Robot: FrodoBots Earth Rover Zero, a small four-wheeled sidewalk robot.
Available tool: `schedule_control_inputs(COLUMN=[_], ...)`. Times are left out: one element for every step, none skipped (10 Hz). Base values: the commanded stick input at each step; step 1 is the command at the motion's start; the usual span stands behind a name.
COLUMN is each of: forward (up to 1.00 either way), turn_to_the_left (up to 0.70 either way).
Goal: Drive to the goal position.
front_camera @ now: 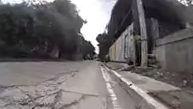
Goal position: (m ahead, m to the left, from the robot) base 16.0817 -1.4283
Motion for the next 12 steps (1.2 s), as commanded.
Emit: schedule_control_inputs(forward=[0.7,0.7,0.7,0.7,0.7,0.7,0.7,0.7,0.7,0.7,0.7,0.7], turn_to_the_left=[0.0,0.0,0.0,0.0,0.0,0.0,0.0,-0.04,-0.23,-0.27,-0.32,-0.06])
